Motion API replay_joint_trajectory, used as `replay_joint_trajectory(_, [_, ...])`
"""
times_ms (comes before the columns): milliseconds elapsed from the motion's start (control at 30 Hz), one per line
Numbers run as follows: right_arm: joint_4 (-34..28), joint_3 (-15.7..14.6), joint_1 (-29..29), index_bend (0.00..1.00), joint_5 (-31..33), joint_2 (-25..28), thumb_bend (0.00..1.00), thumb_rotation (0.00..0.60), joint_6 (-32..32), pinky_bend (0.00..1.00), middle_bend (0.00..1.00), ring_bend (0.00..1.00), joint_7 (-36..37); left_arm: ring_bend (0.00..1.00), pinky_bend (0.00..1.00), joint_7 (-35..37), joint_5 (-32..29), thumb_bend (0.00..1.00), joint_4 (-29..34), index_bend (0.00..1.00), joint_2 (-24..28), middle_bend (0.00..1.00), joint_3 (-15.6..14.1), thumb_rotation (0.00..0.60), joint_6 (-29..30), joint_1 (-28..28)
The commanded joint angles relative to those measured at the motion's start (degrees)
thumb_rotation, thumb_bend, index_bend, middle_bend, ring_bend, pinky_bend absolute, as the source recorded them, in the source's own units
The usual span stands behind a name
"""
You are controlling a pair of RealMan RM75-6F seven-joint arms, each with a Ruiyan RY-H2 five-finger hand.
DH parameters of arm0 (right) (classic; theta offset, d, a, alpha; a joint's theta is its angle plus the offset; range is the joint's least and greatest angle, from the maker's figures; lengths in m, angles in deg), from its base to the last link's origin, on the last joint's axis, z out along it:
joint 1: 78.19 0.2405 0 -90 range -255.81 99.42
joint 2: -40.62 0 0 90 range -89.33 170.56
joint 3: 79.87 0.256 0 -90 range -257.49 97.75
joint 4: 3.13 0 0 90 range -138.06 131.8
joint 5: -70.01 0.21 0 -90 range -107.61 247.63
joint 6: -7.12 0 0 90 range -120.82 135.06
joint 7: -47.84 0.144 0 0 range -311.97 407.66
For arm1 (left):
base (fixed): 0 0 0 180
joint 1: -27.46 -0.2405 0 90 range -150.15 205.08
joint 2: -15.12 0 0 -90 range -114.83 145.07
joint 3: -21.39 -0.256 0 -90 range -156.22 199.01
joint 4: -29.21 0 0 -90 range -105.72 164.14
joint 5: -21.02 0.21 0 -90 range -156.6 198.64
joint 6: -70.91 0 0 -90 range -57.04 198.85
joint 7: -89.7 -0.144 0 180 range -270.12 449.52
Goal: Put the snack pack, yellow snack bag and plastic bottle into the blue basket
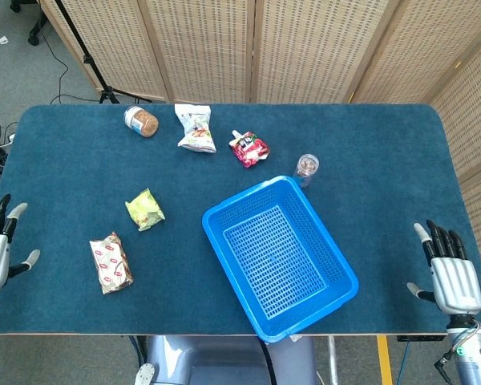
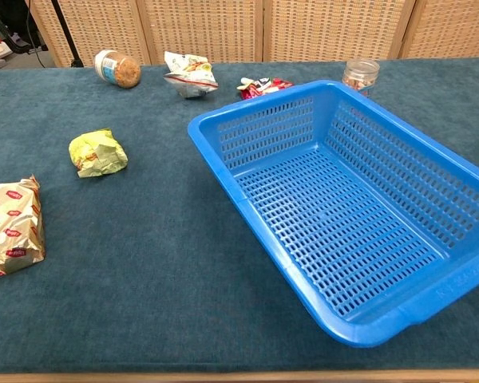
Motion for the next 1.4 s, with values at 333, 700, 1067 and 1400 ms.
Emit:
replay_joint_trajectory(333, [-0.4, -0.1, -0.1, 0.0, -0.3, 0.2, 0.1, 0.6, 0.1, 0.02, 0.0, 0.0, 0.0, 0.0, 0.0, -0.5, 0.3, 0.2, 0.9, 0.16, 0.8, 0.0, -0.9, 0.6, -1.7, 0.5])
replay_joint_trajectory(700, [-0.7, -0.2, -0.1, 0.0, -0.7, 0.3, 0.1, 0.6, 0.2, 0.02, 0.0, 0.0, 0.5, 0.0, 0.0, -5.3, 4.0, 0.2, 3.8, 0.17, 7.2, 0.0, -4.0, 0.6, -10.0, 4.6])
replay_joint_trajectory(1067, [-1.0, -0.2, -0.4, 0.0, -1.2, 0.6, 0.1, 0.6, 0.8, 0.02, 0.0, 0.0, 1.1, 0.0, 0.0, -9.1, 10.3, 0.2, 7.5, 0.17, 17.8, 0.0, -7.1, 0.6, -22.0, 12.2])
replay_joint_trajectory(1400, [-0.9, -0.1, -0.5, 0.0, -1.2, 0.7, 0.1, 0.6, 1.1, 0.02, 0.0, 0.0, 1.4, 0.0, 0.0, -17.5, 11.2, 0.13, 6.8, 0.12, 17.6, 0.0, -9.8, 0.6, -29.2, 14.6])
